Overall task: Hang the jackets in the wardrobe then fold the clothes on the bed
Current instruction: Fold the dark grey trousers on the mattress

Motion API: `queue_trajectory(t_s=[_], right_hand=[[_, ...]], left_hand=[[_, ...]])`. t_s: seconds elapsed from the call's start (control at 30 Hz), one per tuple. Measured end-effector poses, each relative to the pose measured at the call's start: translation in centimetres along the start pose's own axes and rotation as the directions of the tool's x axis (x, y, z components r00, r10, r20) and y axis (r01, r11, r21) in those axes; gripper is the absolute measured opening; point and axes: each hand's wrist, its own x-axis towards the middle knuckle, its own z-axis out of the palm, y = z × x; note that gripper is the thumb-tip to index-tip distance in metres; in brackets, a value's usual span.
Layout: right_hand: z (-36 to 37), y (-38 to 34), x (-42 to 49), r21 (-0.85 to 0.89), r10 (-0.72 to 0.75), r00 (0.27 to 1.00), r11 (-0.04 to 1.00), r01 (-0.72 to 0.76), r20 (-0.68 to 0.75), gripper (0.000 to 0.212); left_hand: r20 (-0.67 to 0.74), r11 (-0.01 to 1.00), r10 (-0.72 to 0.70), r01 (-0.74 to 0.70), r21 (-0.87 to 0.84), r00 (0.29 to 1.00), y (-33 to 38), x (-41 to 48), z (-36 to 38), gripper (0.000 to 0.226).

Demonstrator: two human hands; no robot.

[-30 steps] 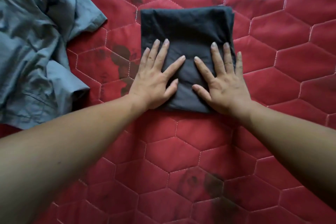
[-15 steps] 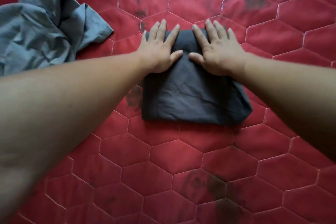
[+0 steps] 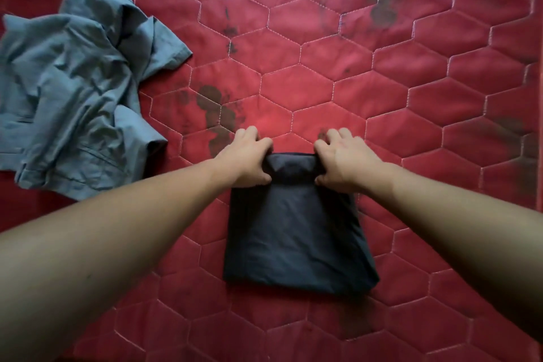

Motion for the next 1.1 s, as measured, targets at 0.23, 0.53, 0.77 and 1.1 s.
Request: queue_trajectory(t_s=[0.23,0.53,0.77,1.1], right_hand=[[0.1,-0.6,-4.0,0.246,-0.055,0.981,0.969,0.007,0.189,0.029],[-15.4,2.8,-7.7,0.142,0.006,0.940,0.989,0.045,-0.340,0.024],[-12.6,0.1,-10.5,-0.112,-0.065,0.840,0.994,0.005,-0.539,0.028],[6.8,-5.8,-10.8,0.020,0.017,0.947,1.000,-0.011,-0.321,0.050]], left_hand=[[0.213,0.995,0.047,-0.026,-0.101,0.976,1.3,-3.8,-0.5,0.037],[-0.281,0.986,0.108,-0.140,-0.095,0.954,4.4,-7.7,-15.5,0.032],[-0.414,0.973,0.230,-0.197,0.122,0.881,5.1,-10.6,-12.0,0.033],[-0.346,0.986,0.136,-0.093,0.139,0.928,1.8,-10.3,6.1,0.048]])
